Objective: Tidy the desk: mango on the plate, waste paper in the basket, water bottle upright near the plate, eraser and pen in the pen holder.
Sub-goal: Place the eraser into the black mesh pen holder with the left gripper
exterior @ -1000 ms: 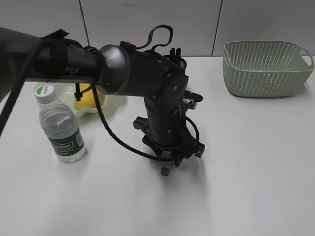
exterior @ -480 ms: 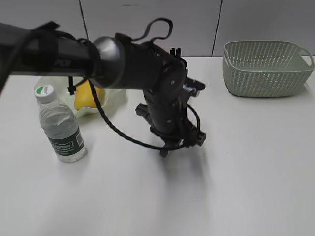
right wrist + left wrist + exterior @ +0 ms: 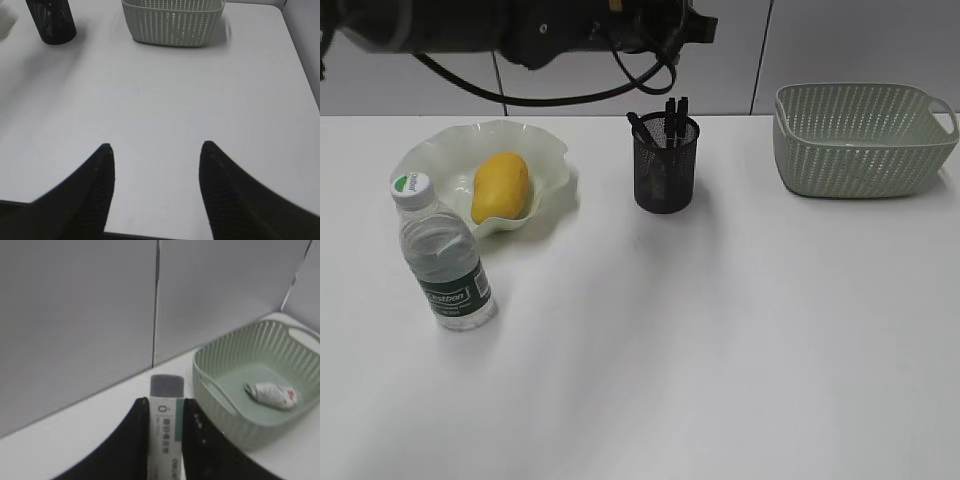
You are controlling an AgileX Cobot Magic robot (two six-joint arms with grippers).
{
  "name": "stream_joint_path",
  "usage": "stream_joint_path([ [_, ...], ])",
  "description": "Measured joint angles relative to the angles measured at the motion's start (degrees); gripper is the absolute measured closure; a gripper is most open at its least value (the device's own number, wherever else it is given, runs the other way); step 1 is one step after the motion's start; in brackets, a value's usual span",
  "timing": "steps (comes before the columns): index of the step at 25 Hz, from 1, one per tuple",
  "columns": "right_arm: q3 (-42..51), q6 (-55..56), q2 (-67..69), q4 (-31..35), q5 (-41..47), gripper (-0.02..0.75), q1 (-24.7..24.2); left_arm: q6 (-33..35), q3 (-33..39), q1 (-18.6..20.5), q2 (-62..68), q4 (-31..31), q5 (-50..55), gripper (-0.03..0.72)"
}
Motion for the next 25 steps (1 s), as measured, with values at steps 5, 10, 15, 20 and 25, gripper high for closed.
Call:
stream_joint_path([
  [5, 0.0, 0.0, 0.0, 0.0, 0.0, 0.301, 0.0, 0.0, 0.1, 1.5, 6.2, 0.7, -10.4, 0.545],
  [10, 0.0, 0.0, 0.0, 0.0, 0.0, 0.301, 0.0, 0.0, 0.1, 1.5, 9.6, 0.8, -11.2, 0.545],
  [15, 0.0, 0.0, 0.0, 0.0, 0.0, 0.301, 0.0, 0.0, 0.1, 1.5, 10.1, 0.9, -6.4, 0.545],
  [20, 0.0, 0.0, 0.0, 0.0, 0.0, 0.301, 0.0, 0.0, 0.2, 1.5, 10.9, 0.9, -4.5, 0.515],
  [25, 0.0, 0.0, 0.0, 0.0, 0.0, 0.301, 0.0, 0.0, 0.2, 1.8, 10.9, 0.9, -6.1, 0.257],
])
